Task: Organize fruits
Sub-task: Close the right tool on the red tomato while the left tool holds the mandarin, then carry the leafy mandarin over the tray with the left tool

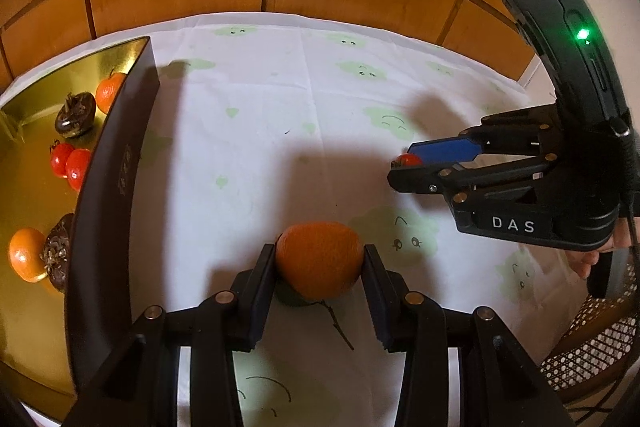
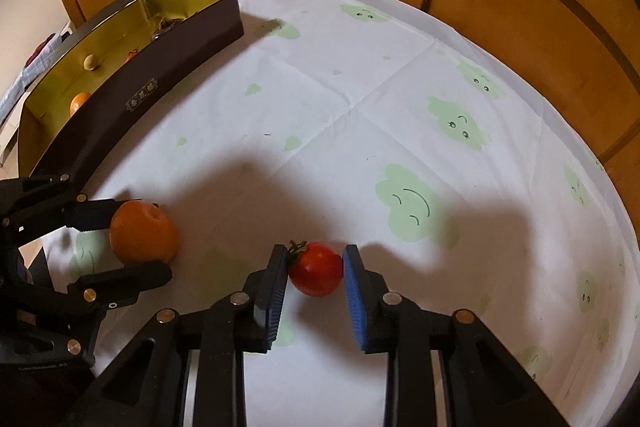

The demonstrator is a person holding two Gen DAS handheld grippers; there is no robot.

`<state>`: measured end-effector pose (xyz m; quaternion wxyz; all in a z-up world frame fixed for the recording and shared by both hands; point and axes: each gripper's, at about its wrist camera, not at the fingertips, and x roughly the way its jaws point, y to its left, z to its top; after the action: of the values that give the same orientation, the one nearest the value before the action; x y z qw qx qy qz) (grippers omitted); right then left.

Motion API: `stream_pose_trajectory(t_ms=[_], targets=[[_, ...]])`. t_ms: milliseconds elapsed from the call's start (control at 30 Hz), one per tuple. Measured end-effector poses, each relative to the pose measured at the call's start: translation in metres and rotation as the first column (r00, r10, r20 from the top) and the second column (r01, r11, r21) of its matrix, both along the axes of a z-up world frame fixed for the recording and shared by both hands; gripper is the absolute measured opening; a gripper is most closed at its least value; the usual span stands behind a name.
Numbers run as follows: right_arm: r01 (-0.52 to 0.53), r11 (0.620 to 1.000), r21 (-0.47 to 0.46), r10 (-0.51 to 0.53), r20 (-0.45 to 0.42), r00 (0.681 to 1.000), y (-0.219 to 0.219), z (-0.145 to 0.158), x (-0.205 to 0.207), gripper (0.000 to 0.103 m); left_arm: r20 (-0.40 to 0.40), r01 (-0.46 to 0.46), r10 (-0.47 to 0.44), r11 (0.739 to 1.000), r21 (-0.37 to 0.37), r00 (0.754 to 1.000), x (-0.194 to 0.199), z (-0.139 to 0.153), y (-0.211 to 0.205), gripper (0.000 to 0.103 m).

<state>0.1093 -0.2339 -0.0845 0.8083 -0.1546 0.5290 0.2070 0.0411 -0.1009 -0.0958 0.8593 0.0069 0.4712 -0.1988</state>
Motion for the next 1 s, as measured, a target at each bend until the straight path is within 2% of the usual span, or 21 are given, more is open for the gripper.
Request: stream_pose_trajectory(t_ms=[200,500,1000], targets=[[0.023,1.000,0.015,-0.023,-0.018,1.000,-0.004,0.001,0.001,0.028,0.019,0.001,-0.001,1.000,0.008,1.000,-0.004,0.008,-0.001,0.042],[0.029,1.000,0.007,-0.029,-0.017,0.999,-0.004,0.000,-0.001,0.028,0.102,-0.006,0.006,1.000,-0.002,0.995,-0.017,0.045,0.004,0.042],[0.045,0.999,-0.007,-0.045,0.003,0.999,-0.004,-0.001,-0.002,0.028,0.170,-0.089,0.093,0.996,-0.026,0.981,-0.024,0.085,0.035,0.042]])
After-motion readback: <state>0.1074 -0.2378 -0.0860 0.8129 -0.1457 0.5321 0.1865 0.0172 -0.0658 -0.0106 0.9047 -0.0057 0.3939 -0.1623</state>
